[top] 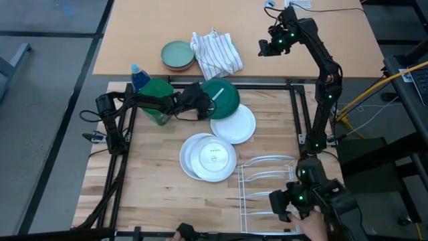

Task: Sort dishes
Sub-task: Put the green plate on the dish rack

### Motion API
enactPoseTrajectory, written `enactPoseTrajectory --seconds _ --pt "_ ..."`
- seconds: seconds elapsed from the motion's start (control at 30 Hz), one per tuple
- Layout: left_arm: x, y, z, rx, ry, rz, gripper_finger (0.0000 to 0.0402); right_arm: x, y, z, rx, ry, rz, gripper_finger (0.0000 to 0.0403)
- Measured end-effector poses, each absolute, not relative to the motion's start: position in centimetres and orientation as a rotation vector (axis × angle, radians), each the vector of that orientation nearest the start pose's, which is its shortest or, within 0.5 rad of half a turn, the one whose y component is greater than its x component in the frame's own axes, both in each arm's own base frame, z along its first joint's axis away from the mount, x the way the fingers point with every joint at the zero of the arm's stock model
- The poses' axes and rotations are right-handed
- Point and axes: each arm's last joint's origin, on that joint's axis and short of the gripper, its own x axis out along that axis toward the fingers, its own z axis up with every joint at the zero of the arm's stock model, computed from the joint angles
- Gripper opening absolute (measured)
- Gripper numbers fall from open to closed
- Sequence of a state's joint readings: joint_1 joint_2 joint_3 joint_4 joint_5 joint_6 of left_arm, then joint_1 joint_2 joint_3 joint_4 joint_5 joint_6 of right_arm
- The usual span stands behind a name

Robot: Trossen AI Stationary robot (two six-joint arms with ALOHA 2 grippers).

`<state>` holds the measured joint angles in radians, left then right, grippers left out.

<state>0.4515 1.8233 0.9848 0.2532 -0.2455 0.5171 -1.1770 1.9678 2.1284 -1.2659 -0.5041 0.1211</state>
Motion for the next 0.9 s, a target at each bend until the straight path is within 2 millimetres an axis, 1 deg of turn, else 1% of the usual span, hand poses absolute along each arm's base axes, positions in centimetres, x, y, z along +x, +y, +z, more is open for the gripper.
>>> enactPoseTrajectory --seconds 0.13,0.27,0.5,0.7,0.9 --pt "33.2 16.9 16.2 0.451 0.792 0.481 0.021 17.5 -35.5 36.2 0.938 0.731 -0.626 0.0186" --pt "33.3 16.3 16.1 0.455 0.816 0.462 0.021 18.6 -35.0 36.2 0.926 0.745 -0.6 0.0186" --pt "33.7 14.1 16.2 0.477 0.873 0.421 0.021 20.2 -34.1 36.2 0.906 0.765 -0.558 0.0186" --pt "33.0 11.7 16.7 0.508 0.983 0.382 0.021 21.4 -33.3 36.2 0.894 0.784 -0.526 0.0186" --pt "32.2 10.4 16.7 0.447 1.07 0.368 0.021 23.1 -32.0 36.1 0.88 0.816 -0.479 0.0186"
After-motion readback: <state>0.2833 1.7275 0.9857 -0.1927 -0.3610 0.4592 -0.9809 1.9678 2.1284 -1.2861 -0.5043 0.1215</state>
